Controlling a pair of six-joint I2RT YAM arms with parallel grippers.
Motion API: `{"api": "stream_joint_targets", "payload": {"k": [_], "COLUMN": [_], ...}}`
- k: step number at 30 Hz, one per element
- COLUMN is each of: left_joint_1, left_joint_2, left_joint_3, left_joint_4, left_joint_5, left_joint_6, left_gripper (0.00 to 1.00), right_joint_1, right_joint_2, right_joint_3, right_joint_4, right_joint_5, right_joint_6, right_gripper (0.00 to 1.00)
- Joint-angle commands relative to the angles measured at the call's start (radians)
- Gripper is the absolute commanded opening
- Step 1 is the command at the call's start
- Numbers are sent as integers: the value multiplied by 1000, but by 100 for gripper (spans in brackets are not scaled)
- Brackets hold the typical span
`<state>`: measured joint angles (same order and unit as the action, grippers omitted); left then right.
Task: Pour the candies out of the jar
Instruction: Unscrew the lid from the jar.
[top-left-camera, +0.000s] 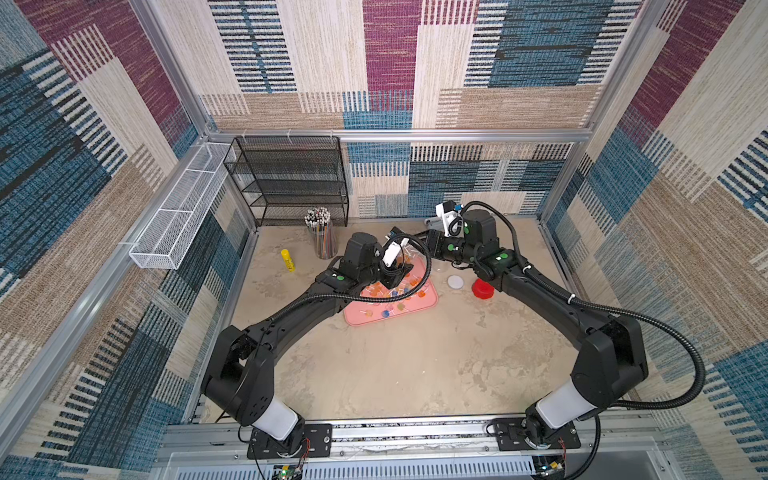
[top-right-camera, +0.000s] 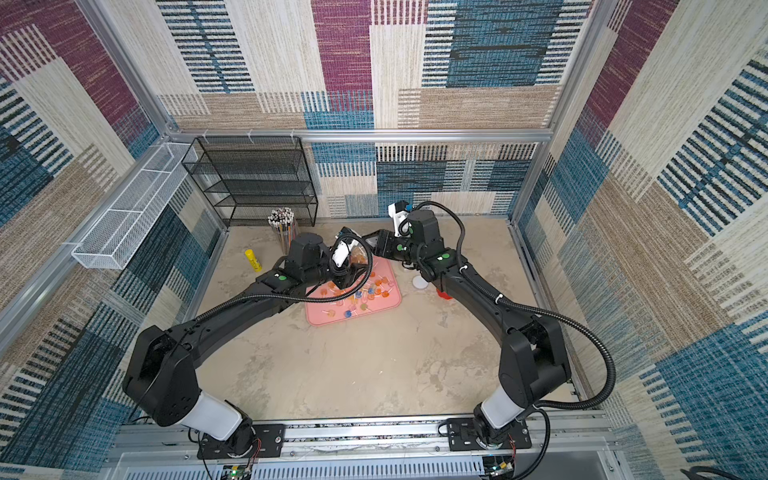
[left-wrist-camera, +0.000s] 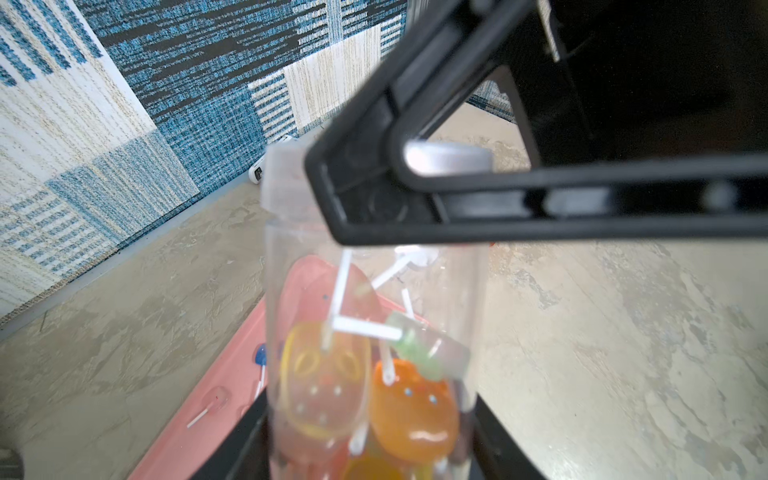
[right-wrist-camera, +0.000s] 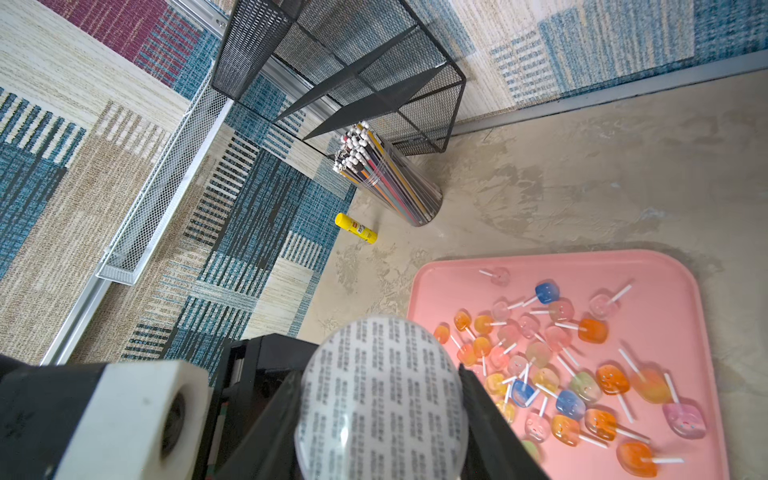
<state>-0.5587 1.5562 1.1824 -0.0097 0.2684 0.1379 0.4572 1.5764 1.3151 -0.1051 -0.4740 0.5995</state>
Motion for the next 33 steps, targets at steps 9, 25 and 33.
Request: {"api": "stream_joint_targets", "payload": {"k": [9,25,33], "left_joint_1": [123,105,72], "left_joint_2": [-20,-28,-56], "left_joint_3": [40,71,44], "left_joint_4": [145,84,66], "left_joint_5": [681,676,414], "left_joint_6": [-142,-141,-114], "left_gripper": [0,0,0], "right_joint_1": [-90,-92,-100], "right_joint_2": [-85,-140,-148], "right_joint_3": [-47,-29,7], "right_joint_4": [197,142,66], "right_joint_5": [-445,-480,-168], "right_joint_6": [-218,-274,-134], "right_gripper": [30,42,83]}}
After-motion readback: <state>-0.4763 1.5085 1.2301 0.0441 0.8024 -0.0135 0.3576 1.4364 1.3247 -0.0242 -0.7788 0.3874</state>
